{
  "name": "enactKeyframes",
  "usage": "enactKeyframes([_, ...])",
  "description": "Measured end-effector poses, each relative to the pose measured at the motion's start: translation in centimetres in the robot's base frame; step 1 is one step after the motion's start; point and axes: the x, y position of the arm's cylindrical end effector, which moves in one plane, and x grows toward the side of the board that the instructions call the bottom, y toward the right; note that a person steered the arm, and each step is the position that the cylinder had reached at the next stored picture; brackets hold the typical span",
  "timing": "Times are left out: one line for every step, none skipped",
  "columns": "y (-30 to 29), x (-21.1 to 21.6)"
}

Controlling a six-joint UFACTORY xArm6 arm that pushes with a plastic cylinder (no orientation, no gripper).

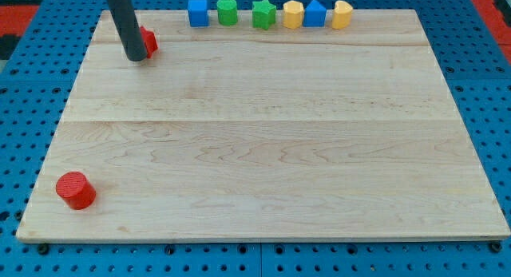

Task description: Push red circle to the center left

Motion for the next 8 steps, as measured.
enactKeyframes([-1.5, -2.2])
enactKeyframes([0.5, -5.4])
enactKeyframes([0.5, -8.3])
enactKeyframes([-2.4, -3.6])
enactKeyframes([-0.7, 4.7])
enactKeyframes([9.6, 15.1])
enactKeyframes([5.2, 28.4])
enactKeyframes([-5.0, 30.0])
